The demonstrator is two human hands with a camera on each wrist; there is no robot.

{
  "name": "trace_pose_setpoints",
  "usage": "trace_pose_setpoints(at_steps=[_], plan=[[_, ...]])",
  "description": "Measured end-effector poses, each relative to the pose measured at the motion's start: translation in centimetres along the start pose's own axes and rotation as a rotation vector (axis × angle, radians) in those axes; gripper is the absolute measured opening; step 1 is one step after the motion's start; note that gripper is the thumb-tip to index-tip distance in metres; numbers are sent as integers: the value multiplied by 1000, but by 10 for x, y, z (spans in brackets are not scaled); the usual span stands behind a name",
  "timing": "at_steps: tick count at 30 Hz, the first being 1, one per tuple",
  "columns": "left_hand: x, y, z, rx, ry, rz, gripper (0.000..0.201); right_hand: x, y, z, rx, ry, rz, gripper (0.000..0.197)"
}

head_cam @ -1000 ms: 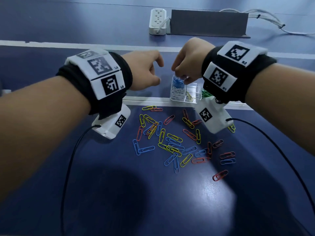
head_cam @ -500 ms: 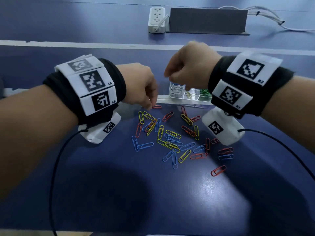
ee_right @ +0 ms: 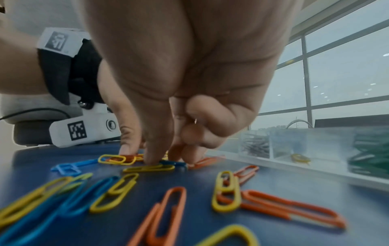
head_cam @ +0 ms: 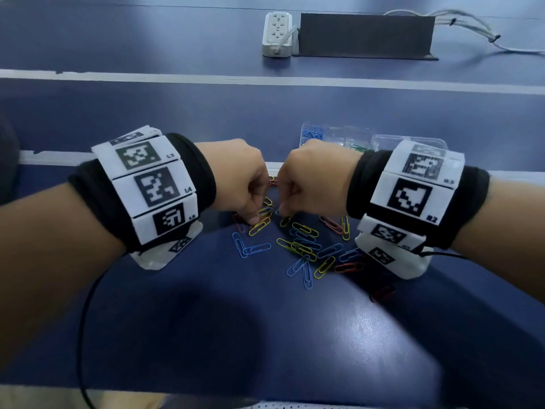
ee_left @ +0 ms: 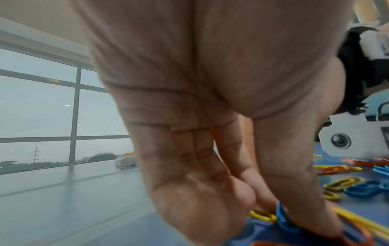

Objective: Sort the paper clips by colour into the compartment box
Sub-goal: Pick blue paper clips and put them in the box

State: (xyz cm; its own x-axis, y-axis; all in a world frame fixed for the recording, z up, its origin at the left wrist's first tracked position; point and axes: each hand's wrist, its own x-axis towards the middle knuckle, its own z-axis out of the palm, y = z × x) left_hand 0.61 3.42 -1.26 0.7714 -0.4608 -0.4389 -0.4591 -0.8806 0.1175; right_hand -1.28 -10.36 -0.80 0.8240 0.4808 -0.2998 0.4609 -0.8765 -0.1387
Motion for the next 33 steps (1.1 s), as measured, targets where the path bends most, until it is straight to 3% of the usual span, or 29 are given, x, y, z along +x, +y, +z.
trace_pose_setpoints(at_steps=[6,15,19,25,28,33], plan=[[-4,-4,0,5,28,9,4,-5,7,-1,25,-24,3,16],[-12,-4,0,-15,45,-8,11,-10,9,0,70,100,-38,21],[-14,-9,0,-96,53,4,15,-17,14,1,164,39,5,32],[-18,-10,-4,-186,11,18,30,-27,23,5,411,-147,29,28],[-20,-5,-3,-266,-39,19,25,-29,23,9,307,-96,-21,32],[-21,7,1,-298,-72,30,12,-34,13,11,77,-52,-152,24]])
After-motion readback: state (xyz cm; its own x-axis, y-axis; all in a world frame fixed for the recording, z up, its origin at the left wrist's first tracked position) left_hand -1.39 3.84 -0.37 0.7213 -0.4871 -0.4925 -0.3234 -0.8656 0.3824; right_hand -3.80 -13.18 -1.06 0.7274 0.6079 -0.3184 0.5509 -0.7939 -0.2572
